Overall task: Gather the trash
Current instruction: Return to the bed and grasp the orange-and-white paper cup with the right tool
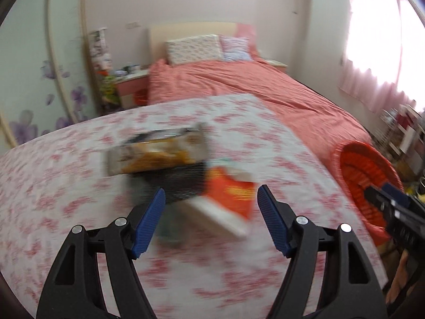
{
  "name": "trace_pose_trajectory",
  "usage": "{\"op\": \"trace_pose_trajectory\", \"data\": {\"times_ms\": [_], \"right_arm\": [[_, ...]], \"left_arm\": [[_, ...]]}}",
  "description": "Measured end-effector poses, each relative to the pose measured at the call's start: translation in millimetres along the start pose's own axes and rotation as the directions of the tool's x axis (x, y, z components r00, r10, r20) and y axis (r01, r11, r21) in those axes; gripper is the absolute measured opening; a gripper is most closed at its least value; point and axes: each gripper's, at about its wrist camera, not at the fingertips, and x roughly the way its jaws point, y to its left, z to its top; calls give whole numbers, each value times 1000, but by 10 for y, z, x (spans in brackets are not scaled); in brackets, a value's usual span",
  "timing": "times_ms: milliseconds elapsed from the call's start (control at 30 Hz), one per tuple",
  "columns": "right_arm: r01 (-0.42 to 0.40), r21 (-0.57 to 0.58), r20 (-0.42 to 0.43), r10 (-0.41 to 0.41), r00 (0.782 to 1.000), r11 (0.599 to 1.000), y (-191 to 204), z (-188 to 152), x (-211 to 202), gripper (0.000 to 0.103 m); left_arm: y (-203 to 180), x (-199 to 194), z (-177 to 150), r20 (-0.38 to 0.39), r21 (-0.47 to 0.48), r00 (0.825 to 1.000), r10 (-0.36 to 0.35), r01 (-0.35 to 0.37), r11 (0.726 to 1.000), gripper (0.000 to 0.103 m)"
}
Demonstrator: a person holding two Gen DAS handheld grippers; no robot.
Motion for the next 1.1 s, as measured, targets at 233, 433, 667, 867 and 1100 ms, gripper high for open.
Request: {"op": "trace_pose_trajectory", "data": {"times_ms": [233, 433, 667, 867, 1100], "right_arm": [[-106, -115, -49, 101, 994, 988, 827, -156, 125, 60], [-157, -185, -85, 143, 986, 970, 1321, -274, 231, 51], [-142, -164, -111, 125, 986, 976, 1506, -282, 434, 39], [-72, -94, -85, 64, 994, 993, 1334, -204, 520, 27], [-69, -60, -83, 64, 995, 996, 1293, -112, 647, 26]], "left_arm": [[753, 13, -128, -20, -120, 994, 105, -107, 987, 72], [1083, 18, -236, -39, -171, 990, 136, -141, 975, 72], [1320, 8, -328, -52, -203, 989, 136, -143, 969, 72], [1353, 67, -356, -62, -201, 990, 127, -137, 970, 72], [1336, 158, -290, -69, -200, 991, 111, -123, 972, 72]]}}
